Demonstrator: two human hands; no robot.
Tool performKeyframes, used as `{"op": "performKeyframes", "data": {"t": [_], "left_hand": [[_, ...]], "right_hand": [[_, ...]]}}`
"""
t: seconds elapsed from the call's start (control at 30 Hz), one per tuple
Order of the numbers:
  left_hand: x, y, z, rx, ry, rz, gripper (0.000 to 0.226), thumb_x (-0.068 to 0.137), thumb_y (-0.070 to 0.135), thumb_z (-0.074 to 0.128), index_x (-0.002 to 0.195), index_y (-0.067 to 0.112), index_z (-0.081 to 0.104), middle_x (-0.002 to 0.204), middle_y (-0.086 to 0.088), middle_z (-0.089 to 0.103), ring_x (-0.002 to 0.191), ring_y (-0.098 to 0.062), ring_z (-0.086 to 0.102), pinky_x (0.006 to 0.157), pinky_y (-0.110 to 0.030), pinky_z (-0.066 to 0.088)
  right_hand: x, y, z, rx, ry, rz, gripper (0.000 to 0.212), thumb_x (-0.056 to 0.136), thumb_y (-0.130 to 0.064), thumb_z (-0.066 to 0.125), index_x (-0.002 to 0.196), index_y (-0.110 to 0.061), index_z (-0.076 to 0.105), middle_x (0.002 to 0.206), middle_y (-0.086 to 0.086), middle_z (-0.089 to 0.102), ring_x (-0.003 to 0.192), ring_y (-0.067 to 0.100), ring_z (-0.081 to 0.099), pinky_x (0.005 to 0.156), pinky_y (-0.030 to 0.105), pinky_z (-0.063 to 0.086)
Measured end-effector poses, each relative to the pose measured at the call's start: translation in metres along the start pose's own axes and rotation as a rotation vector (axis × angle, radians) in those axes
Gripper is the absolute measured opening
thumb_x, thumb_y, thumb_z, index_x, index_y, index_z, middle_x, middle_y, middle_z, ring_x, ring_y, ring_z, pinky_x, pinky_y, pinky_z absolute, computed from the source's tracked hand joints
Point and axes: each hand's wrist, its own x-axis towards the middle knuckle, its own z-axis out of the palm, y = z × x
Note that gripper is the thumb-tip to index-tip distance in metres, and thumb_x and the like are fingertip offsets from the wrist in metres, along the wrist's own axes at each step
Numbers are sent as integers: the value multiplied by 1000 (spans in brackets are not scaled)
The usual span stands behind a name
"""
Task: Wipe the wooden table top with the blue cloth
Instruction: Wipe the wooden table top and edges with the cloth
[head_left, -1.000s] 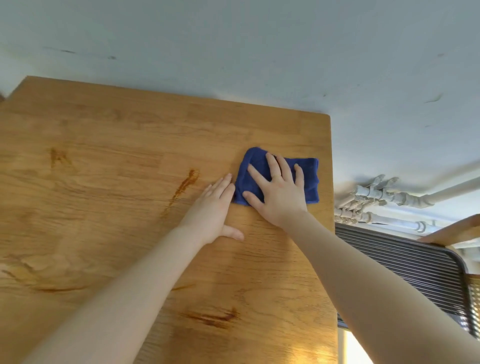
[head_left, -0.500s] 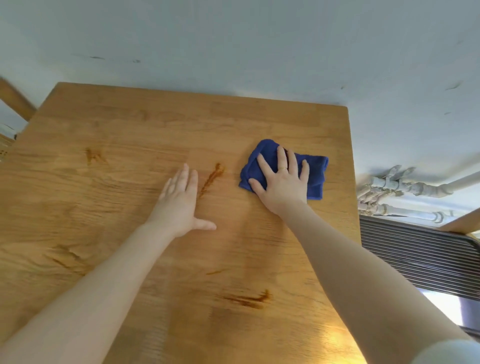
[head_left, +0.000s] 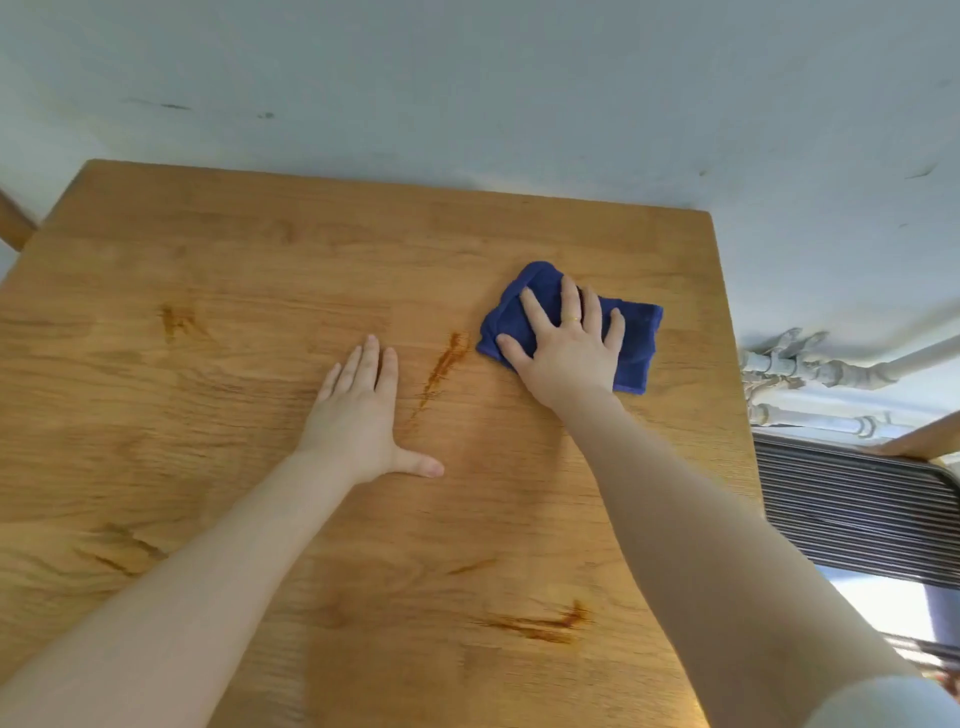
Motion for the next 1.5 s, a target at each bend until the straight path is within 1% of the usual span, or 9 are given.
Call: {"op": "performKeyframes", "data": {"t": [0.1, 0.33, 0.5, 0.57, 0.77, 0.87, 1.07, 1.33, 1.5], "left_hand": [[-1, 0, -1, -16, 4, 3, 142, 50, 84, 57, 147, 10, -16, 154, -11, -24, 144, -22, -14, 117, -35, -5], [0, 1, -5, -11, 16, 15, 143, 49, 85, 57, 147, 8, -13, 155, -13, -19, 144, -23, -11, 117, -35, -5], [4, -2, -2, 13, 43, 29, 144, 48, 88, 54, 147, 7, -13, 155, -15, -18, 145, -25, -9, 116, -36, -5], [3, -3, -1, -2, 47, 43, 144, 48, 88, 54, 147, 6, -13, 155, -15, -18, 145, -25, -10, 116, -36, -5], [1, -6, 2, -50, 77, 69, 143, 49, 87, 55, 148, 7, -11, 155, -15, -17, 145, -26, -10, 116, -37, -4], [3, -7, 3, -59, 90, 80, 142, 49, 87, 54, 148, 6, -10, 155, -15, -16, 144, -26, -10, 117, -37, -4], [5, -7, 3, -15, 96, 83, 144, 48, 88, 51, 147, 4, -11, 155, -18, -16, 145, -27, -10, 116, -37, -7], [-2, -12, -4, -126, 39, 100, 136, 55, 81, 59, 148, 8, -10, 155, -10, -19, 144, -22, -12, 116, -34, -6], [2, -36, -12, -77, 27, 157, 129, 60, 76, 60, 148, 12, -9, 156, -4, -19, 144, -17, -13, 117, -32, -6]], "right_hand": [[-20, -8, 4, 30, 22, 0, 61, 90, -63, 26, 146, -41, 13, 158, 6, -1, 144, 26, -5, 112, 52, -3], [-70, 3, 9, -26, 22, -251, 69, 80, -70, 24, 142, -40, 29, 157, 6, 15, 143, 28, 11, 112, 53, 3], [-9, -15, 0, -1, 1, 86, 64, 87, -68, 23, 145, -43, 12, 158, 4, -1, 144, 26, -3, 112, 53, -1], [-8, -23, 0, 11, -6, 121, 61, 90, -64, 23, 146, -42, 11, 158, 4, -3, 144, 25, -6, 113, 53, -2], [-85, -20, 17, -33, 68, -182, 59, 88, -58, 24, 142, -36, 31, 156, 9, 17, 143, 29, 14, 111, 54, 8], [-78, -20, 18, -56, 41, -228, 58, 88, -59, 26, 140, -36, 35, 155, 9, 21, 142, 30, 20, 110, 56, 11], [3, -49, 5, -40, -13, -149, 55, 94, -57, 26, 146, -41, 16, 158, 2, -1, 144, 23, -4, 113, 51, -3], [-47, -43, 11, 14, 37, -146, 53, 93, -53, 23, 144, -41, 22, 158, 3, 3, 145, 23, -2, 112, 49, -4], [-3, -49, 5, 3, 9, -159, 51, 94, -54, 29, 144, -42, 22, 158, 2, 3, 145, 23, -1, 113, 50, -1]]}}
